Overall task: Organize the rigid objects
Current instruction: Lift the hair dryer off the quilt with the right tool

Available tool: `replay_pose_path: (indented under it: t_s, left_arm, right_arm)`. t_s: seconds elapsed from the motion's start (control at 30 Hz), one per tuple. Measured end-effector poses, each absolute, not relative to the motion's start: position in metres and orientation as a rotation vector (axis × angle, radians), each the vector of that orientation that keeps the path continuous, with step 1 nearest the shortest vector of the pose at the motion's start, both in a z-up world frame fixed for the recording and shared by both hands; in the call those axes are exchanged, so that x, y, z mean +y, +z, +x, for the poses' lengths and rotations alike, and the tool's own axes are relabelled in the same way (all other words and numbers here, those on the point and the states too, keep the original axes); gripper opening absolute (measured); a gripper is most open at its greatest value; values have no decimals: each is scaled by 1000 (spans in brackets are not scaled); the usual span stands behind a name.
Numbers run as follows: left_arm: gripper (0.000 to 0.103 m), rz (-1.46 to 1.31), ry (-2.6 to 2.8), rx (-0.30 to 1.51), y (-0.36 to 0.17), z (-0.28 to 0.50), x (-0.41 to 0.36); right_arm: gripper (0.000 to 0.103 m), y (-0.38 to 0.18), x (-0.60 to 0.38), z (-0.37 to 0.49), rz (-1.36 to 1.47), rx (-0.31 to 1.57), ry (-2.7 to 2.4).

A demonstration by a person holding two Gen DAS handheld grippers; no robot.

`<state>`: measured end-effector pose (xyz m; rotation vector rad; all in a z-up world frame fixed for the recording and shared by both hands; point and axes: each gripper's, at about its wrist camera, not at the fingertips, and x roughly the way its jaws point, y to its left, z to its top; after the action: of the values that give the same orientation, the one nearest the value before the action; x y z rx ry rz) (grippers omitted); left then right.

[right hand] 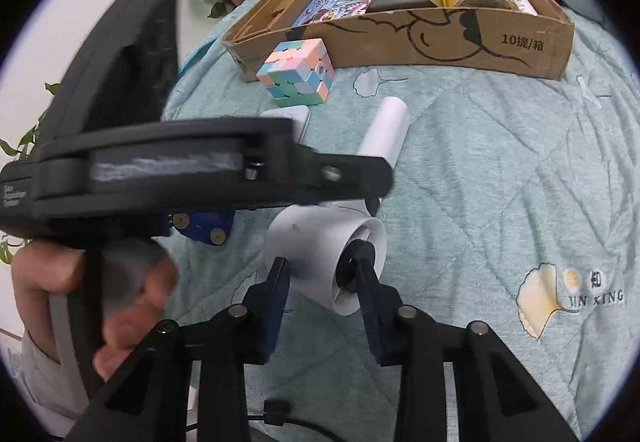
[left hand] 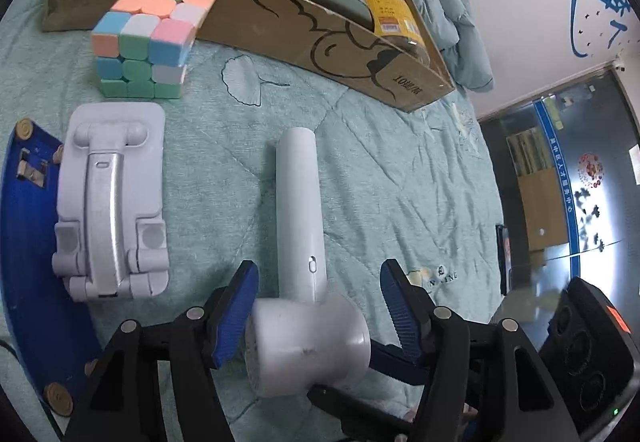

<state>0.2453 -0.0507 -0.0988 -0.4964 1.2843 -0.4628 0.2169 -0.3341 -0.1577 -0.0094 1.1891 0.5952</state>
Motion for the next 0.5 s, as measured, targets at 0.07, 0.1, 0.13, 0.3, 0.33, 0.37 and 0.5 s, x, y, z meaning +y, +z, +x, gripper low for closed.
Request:
replay_pose_path:
  t_s: [0.07, 0.1, 0.13, 0.3, 0.33, 0.37, 0.5]
  left_arm:
    - [53, -480, -450, 1306, -106, 248, -55]
    - [49, -453, -443, 1312, -107, 250, -58]
    - [46, -415, -437, 1319, -109, 250, -62]
    - [44, -368, -414, 1345, -119, 251, -70]
    - [42, -392, -417, 1356, -120, 252, -67]
    - [42, -425, -428, 1377, -121, 253, -64]
    - [43, -498, -517, 1432, -122, 246, -66]
  right_arm:
    - [34, -159, -334, 217, 0, 1188, 597]
    - [36, -161, -334, 217, 0, 1197, 598]
    - [39, -164, -331, 218, -11, 1211, 597]
    - [54, -175, -331, 223, 44, 1245, 596]
    - [57, -176, -332, 224, 61, 1239, 598]
    - [59, -176, -332, 225, 72, 1239, 602]
    - [63, -177, -341, 226, 82, 1247, 592]
